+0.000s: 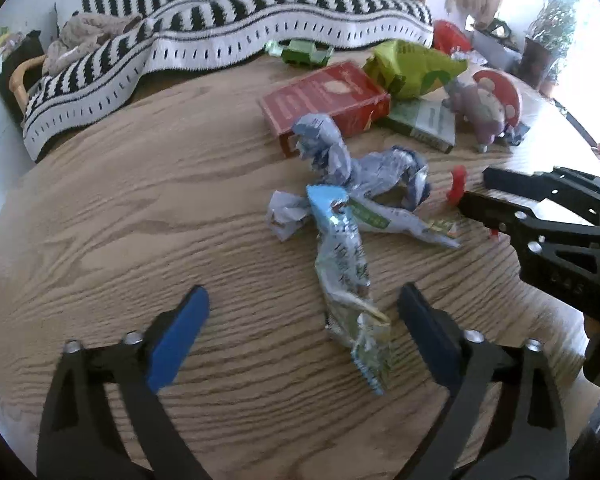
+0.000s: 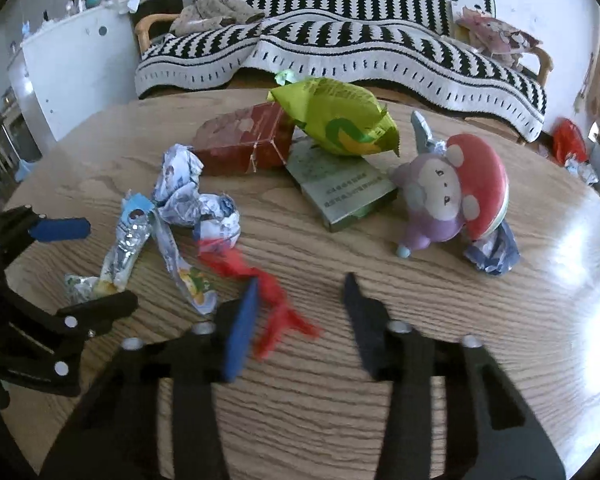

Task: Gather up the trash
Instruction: 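Grasp blue snack wrapper with left tool while right tool grasps red ribbon, then carry snack wrapper and red ribbon over the bin and release both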

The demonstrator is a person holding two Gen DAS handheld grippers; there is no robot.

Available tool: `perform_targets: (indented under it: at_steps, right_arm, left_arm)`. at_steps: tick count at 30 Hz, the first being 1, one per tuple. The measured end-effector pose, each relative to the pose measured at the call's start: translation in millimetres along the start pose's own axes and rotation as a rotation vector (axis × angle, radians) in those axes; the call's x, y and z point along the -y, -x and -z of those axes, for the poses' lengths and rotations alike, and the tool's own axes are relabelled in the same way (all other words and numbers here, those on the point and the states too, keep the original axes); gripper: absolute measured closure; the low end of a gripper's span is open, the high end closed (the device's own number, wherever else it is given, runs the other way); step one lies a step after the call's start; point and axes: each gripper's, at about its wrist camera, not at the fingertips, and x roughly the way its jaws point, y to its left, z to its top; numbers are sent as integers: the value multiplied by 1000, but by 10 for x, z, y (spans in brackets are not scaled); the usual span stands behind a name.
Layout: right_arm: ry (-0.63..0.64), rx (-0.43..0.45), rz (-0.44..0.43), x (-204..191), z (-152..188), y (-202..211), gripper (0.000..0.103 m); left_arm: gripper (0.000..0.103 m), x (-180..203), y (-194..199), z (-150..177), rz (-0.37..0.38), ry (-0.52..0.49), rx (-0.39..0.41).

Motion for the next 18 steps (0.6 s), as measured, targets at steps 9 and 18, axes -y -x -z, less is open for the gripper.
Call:
perform_targets:
  at_steps: [9, 18]
  right_arm:
    - [-45, 9, -62, 21, 66, 102, 91]
    - [-74, 69, -81, 110, 7, 465, 91]
  left_arm:
    - [92, -14, 127, 70, 13, 86, 78]
    - [92, -297, 633, 264, -18, 190, 116]
